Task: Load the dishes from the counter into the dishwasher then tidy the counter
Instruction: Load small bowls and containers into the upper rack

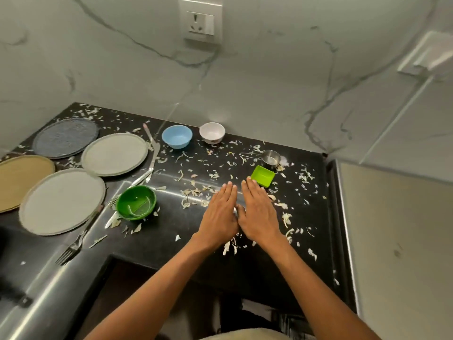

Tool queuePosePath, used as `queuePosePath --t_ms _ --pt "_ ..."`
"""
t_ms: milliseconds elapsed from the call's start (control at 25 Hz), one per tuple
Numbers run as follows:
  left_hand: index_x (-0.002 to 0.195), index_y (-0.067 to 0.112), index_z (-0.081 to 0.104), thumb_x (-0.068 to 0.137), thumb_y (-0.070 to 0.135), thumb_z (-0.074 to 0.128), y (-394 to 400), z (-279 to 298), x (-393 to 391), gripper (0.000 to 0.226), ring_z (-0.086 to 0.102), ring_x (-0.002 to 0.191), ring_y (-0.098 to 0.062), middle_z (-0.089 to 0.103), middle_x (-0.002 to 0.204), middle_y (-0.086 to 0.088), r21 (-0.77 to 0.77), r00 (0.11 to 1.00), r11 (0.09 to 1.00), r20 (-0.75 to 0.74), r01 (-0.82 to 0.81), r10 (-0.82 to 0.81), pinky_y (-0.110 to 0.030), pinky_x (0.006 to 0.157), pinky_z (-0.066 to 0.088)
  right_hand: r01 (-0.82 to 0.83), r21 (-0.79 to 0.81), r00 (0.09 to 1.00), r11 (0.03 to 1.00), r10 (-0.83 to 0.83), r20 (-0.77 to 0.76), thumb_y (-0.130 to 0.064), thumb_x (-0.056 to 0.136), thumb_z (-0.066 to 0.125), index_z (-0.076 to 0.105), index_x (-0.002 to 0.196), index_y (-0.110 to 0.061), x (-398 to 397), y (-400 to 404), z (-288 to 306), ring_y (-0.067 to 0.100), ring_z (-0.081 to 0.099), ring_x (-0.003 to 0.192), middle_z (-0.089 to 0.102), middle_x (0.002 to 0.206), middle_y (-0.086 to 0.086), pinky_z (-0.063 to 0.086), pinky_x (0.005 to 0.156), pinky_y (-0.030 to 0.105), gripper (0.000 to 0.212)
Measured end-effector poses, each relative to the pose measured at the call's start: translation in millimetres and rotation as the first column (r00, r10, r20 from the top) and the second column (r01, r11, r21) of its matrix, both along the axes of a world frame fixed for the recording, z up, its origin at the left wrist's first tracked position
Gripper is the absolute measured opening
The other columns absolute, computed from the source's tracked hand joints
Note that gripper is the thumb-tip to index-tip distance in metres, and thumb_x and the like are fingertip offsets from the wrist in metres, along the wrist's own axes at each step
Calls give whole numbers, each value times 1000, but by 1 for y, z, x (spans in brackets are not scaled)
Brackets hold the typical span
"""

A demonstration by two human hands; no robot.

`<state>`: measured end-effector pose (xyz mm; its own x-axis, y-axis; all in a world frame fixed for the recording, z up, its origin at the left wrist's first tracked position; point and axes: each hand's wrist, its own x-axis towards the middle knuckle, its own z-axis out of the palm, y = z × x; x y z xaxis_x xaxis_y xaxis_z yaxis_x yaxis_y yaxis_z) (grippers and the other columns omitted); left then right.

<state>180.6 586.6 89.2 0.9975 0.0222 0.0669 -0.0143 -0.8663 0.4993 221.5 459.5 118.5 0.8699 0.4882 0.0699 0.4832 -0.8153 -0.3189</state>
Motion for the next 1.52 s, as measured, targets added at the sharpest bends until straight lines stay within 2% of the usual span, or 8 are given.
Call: queuePosePath --t_ms 280,560,760,1000,1120,1280,1400,1520 --pt "158 9 10 99 17 40 13 5 65 66 1 153 -17 5 166 -8 27 999 999 -28 -30 31 -34 125 2 -16 -27 999 999 15 -49 -32 105 40 9 160 -11 82 12 -10 17 0 155 4 168 6 -2 125 33 66" --pt "158 9 12 94 9 46 -1 0 151 72 7 153 -19 10 165 -9 82 998 997 -56 0 4 -32 125 3 72 -3 997 997 -72 -5 -4 96 53 35 153 -9 179 -28 -33 22 27 150 34 160 10 20 124 35 60" --pt "157 8 17 95 20 49 0 -7 184 71 9 153 -22 12 165 -11 143 987 987 -151 76 -54 -38 125 10 81 -67 997 994 -81 -3 9 84 55 67 122 -11 208 -39 -46 24 56 117 65 121 9 49 99 35 44" --pt "153 7 30 92 23 58 8 -18 197 69 18 151 -25 22 162 -13 142 991 983 -79 116 -106 -38 124 16 208 133 978 969 -203 -49 5 89 61 77 98 -13 210 -41 -54 22 59 90 66 90 6 52 75 36 26" --pt "150 4 35 86 3 62 15 -16 196 69 28 148 -28 32 158 -15 116 993 987 36 110 -115 -30 121 9 282 338 959 898 -255 -124 3 89 65 78 103 -13 205 -41 -39 16 55 84 68 89 1 47 77 31 25" --pt "151 2 33 81 -5 65 19 -6 184 78 28 148 -26 32 158 -16 80 964 988 223 129 -144 -33 123 17 515 609 850 603 -266 -455 -1 89 70 78 101 -18 191 -52 -7 7 68 85 73 88 -8 50 78 16 22" --pt "150 -2 32 81 -8 64 15 9 167 76 25 149 -25 30 158 -17 20 906 983 383 184 -178 -41 120 29 598 655 788 462 -188 -586 0 91 67 77 94 -21 164 -66 9 5 68 77 75 85 -5 51 71 15 24" --pt "148 -2 38 82 -11 62 7 12 152 71 26 149 -25 32 157 -15 79 860 964 438 254 -263 -44 118 32 680 583 701 445 -163 -694 0 94 64 78 85 -19 129 -80 12 11 64 74 74 79 -1 52 68 21 25"
